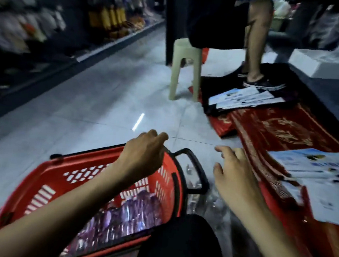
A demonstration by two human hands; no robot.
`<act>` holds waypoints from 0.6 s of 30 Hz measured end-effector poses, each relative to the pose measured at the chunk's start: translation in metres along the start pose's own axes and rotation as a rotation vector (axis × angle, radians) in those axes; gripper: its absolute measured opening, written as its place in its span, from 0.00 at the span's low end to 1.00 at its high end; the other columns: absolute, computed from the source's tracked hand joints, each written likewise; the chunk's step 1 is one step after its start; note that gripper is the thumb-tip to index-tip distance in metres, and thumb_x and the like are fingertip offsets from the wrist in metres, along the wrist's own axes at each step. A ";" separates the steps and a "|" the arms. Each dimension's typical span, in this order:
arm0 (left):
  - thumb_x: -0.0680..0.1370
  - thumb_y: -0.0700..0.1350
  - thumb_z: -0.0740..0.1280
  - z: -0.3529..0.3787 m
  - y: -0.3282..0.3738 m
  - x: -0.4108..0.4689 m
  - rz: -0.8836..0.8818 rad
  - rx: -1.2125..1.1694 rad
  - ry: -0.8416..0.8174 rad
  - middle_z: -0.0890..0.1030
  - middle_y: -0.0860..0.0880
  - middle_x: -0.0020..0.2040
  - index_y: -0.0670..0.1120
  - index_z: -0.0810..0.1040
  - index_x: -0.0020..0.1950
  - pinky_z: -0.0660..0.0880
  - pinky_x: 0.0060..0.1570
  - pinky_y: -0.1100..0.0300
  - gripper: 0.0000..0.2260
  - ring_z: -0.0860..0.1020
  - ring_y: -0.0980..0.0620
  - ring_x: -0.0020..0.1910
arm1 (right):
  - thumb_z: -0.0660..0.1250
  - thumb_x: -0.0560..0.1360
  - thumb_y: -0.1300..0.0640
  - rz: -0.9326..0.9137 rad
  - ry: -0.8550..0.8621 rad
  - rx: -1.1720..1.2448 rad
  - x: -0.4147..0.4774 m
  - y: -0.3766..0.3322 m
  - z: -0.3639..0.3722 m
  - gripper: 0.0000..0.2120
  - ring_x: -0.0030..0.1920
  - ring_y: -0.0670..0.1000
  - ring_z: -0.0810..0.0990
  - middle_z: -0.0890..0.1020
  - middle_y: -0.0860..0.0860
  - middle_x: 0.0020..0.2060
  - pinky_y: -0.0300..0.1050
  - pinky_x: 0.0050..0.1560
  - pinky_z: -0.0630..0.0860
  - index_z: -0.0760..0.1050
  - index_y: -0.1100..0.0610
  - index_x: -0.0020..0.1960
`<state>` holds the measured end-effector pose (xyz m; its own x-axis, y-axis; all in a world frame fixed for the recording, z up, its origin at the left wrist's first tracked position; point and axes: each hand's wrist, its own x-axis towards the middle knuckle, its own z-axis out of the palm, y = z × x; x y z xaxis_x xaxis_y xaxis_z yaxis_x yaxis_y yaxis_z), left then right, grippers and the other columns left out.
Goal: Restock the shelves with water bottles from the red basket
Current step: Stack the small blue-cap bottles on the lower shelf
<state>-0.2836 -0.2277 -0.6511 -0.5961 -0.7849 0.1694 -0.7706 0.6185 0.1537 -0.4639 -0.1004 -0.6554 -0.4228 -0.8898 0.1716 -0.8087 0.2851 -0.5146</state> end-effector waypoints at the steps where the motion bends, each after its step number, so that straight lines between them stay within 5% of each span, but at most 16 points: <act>1: 0.78 0.47 0.60 0.009 -0.025 -0.007 -0.048 0.005 -0.047 0.76 0.44 0.58 0.49 0.70 0.66 0.77 0.49 0.46 0.15 0.77 0.41 0.57 | 0.62 0.79 0.59 -0.036 -0.043 0.039 0.006 -0.009 0.013 0.17 0.58 0.54 0.76 0.71 0.52 0.61 0.50 0.55 0.73 0.71 0.52 0.67; 5: 0.77 0.44 0.62 0.056 -0.110 -0.033 -0.232 -0.008 -0.263 0.77 0.43 0.62 0.48 0.72 0.67 0.76 0.49 0.51 0.18 0.78 0.42 0.58 | 0.64 0.78 0.57 -0.154 -0.283 0.094 0.037 -0.039 0.067 0.14 0.56 0.48 0.77 0.73 0.47 0.55 0.42 0.55 0.72 0.73 0.49 0.63; 8: 0.77 0.40 0.63 0.095 -0.158 -0.056 -0.387 -0.119 -0.416 0.81 0.44 0.58 0.46 0.74 0.64 0.76 0.41 0.57 0.16 0.79 0.49 0.45 | 0.66 0.77 0.56 -0.197 -0.431 0.065 0.066 -0.062 0.109 0.15 0.51 0.48 0.76 0.76 0.49 0.54 0.42 0.54 0.72 0.75 0.50 0.63; 11: 0.79 0.48 0.67 0.139 -0.189 -0.077 -0.491 -0.264 -0.548 0.81 0.45 0.56 0.44 0.76 0.63 0.77 0.44 0.59 0.14 0.79 0.52 0.43 | 0.66 0.77 0.55 -0.239 -0.632 -0.013 0.094 -0.083 0.154 0.16 0.48 0.48 0.75 0.77 0.49 0.53 0.39 0.46 0.69 0.74 0.52 0.65; 14: 0.81 0.48 0.63 0.176 -0.205 -0.090 -0.589 -0.368 -0.637 0.82 0.45 0.50 0.43 0.79 0.56 0.76 0.43 0.60 0.11 0.80 0.50 0.45 | 0.64 0.78 0.57 -0.266 -0.852 -0.205 0.110 -0.102 0.201 0.18 0.56 0.54 0.78 0.79 0.53 0.60 0.39 0.47 0.69 0.73 0.54 0.67; 18: 0.79 0.40 0.65 0.219 -0.206 -0.099 -0.787 -0.692 -0.766 0.79 0.46 0.42 0.43 0.80 0.47 0.73 0.36 0.63 0.04 0.75 0.54 0.34 | 0.61 0.79 0.61 -0.276 -1.171 -0.451 0.111 -0.111 0.271 0.24 0.67 0.56 0.74 0.72 0.56 0.71 0.40 0.58 0.70 0.66 0.57 0.75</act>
<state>-0.1154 -0.2856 -0.9125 -0.1929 -0.6245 -0.7568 -0.8318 -0.3051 0.4637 -0.3098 -0.3279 -0.8068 0.2040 -0.6538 -0.7287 -0.9748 -0.0674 -0.2125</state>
